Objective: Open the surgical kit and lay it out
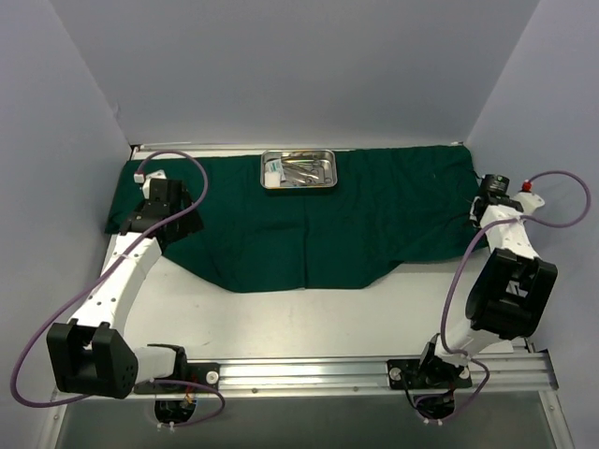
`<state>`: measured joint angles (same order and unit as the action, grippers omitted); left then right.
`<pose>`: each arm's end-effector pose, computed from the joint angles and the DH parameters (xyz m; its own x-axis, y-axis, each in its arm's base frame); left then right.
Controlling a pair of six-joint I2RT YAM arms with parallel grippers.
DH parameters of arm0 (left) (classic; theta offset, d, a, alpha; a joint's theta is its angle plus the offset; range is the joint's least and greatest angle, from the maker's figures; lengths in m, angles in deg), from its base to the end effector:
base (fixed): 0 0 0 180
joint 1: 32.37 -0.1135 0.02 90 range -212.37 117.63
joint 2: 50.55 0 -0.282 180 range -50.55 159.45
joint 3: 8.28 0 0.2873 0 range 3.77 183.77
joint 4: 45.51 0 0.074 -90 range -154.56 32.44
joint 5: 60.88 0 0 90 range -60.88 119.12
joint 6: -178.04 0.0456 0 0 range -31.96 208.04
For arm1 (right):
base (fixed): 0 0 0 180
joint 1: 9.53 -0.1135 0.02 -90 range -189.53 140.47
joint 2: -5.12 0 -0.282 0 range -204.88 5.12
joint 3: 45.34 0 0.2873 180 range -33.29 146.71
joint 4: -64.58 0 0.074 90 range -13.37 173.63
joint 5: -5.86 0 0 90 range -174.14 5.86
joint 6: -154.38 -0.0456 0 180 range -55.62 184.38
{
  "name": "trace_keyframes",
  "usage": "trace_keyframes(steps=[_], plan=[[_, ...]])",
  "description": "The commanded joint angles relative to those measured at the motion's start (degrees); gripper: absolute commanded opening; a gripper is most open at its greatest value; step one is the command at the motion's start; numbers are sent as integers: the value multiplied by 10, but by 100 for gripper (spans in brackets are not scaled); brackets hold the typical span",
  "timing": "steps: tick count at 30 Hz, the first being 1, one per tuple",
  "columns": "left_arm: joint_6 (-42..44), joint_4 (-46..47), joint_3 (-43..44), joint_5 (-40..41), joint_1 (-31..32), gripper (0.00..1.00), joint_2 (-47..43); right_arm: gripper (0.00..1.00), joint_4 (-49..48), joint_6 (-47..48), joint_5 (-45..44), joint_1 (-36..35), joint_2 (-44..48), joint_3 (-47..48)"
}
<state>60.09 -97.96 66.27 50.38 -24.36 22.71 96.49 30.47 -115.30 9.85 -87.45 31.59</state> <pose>0.2984 -0.0253 0.2993 -0.6367 -0.3515 -0.6864 -0.4457 0.8941 -0.0445 0.3559 -0.1502 0.2344 -0.2355 0.5889 -0.7731 0.8974 0.4372 0.0597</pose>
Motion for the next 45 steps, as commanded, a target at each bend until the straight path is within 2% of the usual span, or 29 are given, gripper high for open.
trace_keyframes(steps=[1,6,14,22,32,38,42,43,45], plan=[[-4,5,5,14,-7,94,-26,0,34,-13,-32,36,53,-27],[-4,8,-1,23,-8,94,-48,0,44,-20,-23,79,90,-54],[-5,9,-4,32,-12,94,-61,0,66,-29,-14,135,87,-55],[-9,9,-5,31,-17,94,-57,0,102,-41,-18,156,89,-36],[-11,8,-5,27,-28,94,-51,1,130,-56,37,204,121,-34],[-11,8,-10,38,-28,95,-57,16,128,-41,36,242,113,-33],[-11,7,-10,40,-28,94,-52,34,119,-22,57,238,137,-34],[-11,7,-10,39,-28,95,-51,44,110,-20,71,232,148,-38],[-11,6,-9,34,-28,95,-43,54,85,-18,101,184,178,-41]])
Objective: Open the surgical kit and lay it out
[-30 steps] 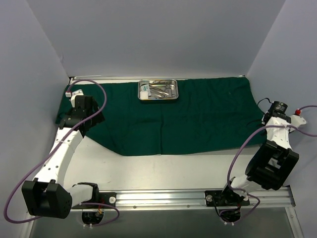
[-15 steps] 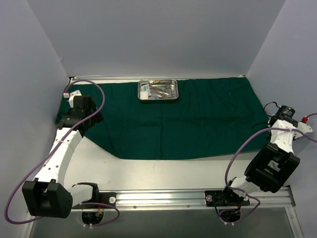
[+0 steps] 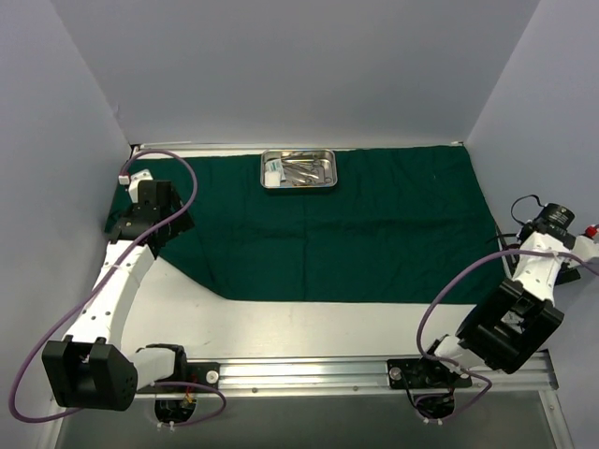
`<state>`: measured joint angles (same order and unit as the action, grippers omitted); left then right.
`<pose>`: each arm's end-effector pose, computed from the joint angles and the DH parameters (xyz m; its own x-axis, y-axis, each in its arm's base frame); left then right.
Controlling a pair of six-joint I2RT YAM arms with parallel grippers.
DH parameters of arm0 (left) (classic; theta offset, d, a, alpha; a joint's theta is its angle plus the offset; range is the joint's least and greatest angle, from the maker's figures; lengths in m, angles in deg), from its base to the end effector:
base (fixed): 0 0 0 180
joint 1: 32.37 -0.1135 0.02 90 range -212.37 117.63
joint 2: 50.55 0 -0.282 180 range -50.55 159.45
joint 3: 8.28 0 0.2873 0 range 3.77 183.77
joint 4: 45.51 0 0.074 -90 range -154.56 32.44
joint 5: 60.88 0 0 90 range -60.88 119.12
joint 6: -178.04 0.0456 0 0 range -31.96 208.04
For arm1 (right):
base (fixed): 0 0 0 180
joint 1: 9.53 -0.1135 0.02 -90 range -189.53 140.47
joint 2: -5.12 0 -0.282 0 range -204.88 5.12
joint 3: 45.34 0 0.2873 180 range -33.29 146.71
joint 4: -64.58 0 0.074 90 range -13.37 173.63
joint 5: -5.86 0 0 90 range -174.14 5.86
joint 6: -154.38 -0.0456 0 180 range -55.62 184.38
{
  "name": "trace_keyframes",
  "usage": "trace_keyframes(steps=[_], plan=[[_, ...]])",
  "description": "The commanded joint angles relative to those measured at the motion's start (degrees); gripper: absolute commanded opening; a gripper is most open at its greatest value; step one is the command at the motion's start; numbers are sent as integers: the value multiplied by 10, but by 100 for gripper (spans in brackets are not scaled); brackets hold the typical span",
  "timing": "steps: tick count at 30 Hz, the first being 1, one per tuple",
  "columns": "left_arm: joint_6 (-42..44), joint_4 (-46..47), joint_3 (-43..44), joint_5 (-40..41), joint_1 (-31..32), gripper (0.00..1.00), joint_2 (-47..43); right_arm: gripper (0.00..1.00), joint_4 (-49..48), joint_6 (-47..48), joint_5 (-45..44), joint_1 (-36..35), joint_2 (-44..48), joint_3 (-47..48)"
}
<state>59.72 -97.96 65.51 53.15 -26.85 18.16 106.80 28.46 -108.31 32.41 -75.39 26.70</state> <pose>0.2826 -0.0087 0.3166 -0.5561 -0.3816 -0.7383 -0.5117 0.8572 -0.0575 0.2337 -0.2351 0.2599 0.0048 0.7152 -0.6989 0.9877 0.1058 0.1151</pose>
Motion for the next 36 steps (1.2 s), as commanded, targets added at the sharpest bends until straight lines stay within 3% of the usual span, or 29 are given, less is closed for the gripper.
trace_keyframes(steps=[1,7,16,23,30,36], plan=[[-8,7,0,5,-3,94,6,63,-24,-5,33,-66,64,7],[-12,-5,18,-5,-4,94,54,83,-75,-22,75,-270,64,15],[-46,-33,135,18,-4,95,211,86,-184,32,85,-510,-8,-29],[-75,-80,345,55,-3,98,425,94,-216,90,85,-626,-74,-27],[-75,-125,508,64,-4,100,578,98,-266,117,90,-701,-80,-65],[-70,-134,572,55,-25,88,652,98,-290,115,103,-757,-76,-94]])
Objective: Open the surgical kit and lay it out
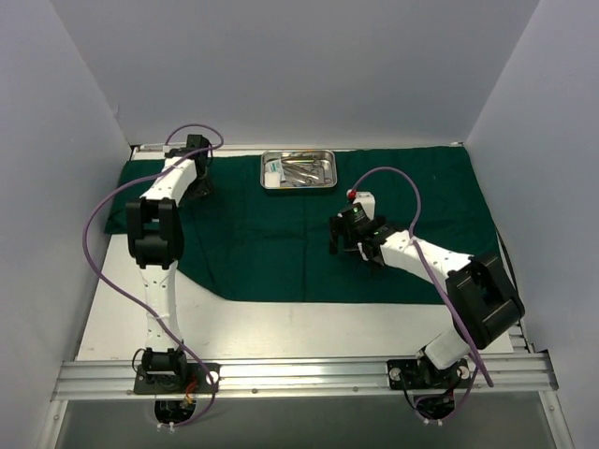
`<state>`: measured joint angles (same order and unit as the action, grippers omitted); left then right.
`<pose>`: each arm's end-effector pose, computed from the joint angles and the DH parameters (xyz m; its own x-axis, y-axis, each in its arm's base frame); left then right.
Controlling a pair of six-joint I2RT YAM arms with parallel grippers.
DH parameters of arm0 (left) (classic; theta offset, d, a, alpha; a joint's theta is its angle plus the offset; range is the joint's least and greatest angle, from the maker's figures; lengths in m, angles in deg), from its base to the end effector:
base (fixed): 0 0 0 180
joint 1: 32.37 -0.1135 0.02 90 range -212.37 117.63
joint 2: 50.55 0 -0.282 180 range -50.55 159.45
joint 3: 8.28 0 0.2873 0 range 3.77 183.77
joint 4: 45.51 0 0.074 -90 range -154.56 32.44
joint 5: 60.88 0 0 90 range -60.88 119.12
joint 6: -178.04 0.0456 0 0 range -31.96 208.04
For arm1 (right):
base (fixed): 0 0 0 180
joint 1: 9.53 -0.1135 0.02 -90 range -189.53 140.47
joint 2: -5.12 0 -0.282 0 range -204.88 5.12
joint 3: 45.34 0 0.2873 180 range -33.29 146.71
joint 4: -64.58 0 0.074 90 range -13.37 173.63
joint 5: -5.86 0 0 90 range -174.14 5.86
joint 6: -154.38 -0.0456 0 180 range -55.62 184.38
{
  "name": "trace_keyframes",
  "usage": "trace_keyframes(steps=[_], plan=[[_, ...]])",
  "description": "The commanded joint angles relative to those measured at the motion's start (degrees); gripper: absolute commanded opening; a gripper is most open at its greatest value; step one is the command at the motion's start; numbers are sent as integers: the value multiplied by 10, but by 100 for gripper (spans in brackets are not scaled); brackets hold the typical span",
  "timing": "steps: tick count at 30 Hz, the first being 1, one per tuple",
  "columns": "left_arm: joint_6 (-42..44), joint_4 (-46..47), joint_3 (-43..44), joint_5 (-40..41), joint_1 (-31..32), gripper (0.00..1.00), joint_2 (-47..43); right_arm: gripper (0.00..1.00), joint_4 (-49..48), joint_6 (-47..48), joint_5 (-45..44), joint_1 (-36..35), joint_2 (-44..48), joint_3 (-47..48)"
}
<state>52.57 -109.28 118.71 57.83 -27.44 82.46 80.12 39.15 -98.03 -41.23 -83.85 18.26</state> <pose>0.5373 -0.0244 0.1826 -0.7092 -0.4497 -0.5429 -0.6158 0.7701 0.1667 0.3154 0.1819 0.1949 -0.6557 0.0814 -0.7507 -0.0843 0.9801 0.1799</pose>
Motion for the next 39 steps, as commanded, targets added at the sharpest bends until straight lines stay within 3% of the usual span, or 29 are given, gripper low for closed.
trace_keyframes(steps=[1,14,20,27,28,36,39], plan=[[3,-21,43,7,-22,84,17,98,-26,6,2,-25,8,-12],[21,-29,44,0,-42,63,53,98,-30,4,10,-34,-4,-15],[24,-28,33,-1,-45,44,52,98,-46,3,10,-33,2,-21],[38,-29,33,2,-45,12,43,98,-45,3,9,-33,10,-25],[44,-30,34,5,-46,3,40,97,-46,4,8,-33,11,-26],[41,-69,2,37,-79,2,-34,97,-40,17,18,-33,26,-22],[32,-83,-65,56,-96,2,-101,97,-17,34,15,-33,32,-12]])
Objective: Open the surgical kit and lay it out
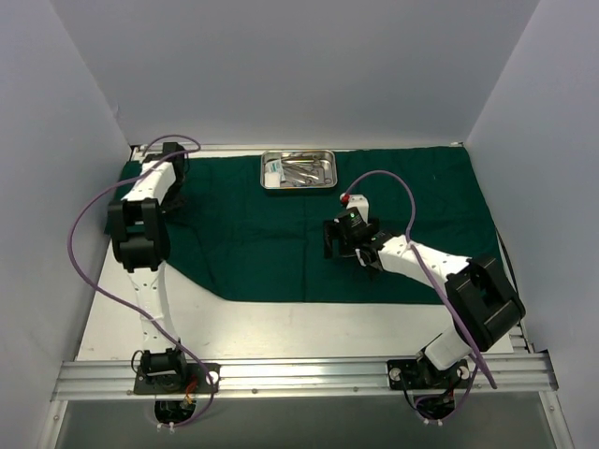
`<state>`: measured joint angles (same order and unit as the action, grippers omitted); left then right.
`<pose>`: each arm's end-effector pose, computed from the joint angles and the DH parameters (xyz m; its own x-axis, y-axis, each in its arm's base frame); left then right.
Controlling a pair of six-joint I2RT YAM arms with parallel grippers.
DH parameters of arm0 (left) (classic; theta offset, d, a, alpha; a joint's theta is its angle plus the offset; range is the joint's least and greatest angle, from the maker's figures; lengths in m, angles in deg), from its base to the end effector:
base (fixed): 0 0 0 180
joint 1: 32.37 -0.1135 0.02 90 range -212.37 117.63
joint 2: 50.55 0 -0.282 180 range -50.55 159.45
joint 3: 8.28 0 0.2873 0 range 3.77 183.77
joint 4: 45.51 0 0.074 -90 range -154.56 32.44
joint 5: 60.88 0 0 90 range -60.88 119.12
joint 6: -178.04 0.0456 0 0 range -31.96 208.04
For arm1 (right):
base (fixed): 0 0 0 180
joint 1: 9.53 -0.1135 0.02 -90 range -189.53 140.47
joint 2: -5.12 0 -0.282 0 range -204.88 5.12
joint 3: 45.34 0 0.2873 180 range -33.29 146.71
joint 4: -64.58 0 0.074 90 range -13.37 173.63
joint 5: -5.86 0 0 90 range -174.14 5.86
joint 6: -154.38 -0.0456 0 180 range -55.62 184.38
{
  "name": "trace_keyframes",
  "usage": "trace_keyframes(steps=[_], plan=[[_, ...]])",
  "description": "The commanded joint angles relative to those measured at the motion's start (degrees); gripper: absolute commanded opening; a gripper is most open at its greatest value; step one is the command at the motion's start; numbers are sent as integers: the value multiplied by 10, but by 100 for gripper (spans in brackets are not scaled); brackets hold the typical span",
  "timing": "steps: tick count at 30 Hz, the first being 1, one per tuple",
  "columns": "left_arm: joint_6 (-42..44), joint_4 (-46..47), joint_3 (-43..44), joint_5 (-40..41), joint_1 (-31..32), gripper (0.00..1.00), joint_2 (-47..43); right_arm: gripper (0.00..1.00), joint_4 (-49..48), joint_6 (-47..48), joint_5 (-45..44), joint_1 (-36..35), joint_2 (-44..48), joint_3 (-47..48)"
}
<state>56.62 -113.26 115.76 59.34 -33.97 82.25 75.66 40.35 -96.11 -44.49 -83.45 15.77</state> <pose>0.5212 0.0375 0.1664 -0.7557 -0.4717 -0.4542 -0.6275 0.7202 0.2961 0.3010 0.1989 0.1890 -0.6405 0.0383 -0.7670 -0.1826 0.9625 0.2005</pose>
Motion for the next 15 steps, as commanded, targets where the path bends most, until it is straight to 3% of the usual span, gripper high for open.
trace_keyframes(steps=[1,9,15], plan=[[-11,-38,-59,42,-44,2,-120,97,38,27,-5,0,29,16],[-25,-42,-285,79,-157,2,-330,97,75,50,50,-6,38,24],[-29,-51,-345,82,-251,3,-420,97,87,52,76,-21,38,27]])
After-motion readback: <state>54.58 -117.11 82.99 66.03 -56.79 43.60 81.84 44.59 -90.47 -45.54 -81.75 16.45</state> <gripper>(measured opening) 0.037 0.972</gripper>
